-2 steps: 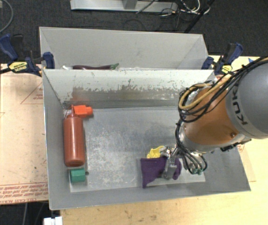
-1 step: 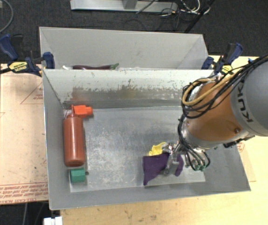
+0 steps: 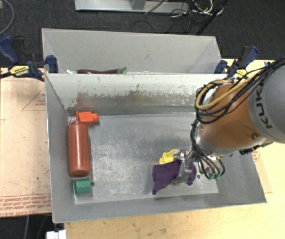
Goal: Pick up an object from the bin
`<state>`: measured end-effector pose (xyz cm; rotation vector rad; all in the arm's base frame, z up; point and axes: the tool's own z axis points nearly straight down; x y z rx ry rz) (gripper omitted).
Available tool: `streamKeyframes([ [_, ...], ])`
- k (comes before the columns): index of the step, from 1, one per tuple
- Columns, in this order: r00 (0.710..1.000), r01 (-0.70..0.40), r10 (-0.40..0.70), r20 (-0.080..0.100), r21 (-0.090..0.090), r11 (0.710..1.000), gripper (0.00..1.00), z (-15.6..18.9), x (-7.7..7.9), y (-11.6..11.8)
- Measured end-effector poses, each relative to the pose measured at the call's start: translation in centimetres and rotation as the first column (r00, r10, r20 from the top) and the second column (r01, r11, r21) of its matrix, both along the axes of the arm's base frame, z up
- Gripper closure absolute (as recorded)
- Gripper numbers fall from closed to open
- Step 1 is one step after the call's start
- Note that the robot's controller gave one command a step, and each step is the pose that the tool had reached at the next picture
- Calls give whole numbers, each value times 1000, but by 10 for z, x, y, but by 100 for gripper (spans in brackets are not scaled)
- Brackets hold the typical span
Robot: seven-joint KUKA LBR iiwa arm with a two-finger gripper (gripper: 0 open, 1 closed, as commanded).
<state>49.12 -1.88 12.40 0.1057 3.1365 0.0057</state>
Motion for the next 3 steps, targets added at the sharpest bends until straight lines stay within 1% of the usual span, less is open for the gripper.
streamKeyframes([
  [3, 1000, -1, 1, -3, 0, 1000, 100, 9, -1, 0],
])
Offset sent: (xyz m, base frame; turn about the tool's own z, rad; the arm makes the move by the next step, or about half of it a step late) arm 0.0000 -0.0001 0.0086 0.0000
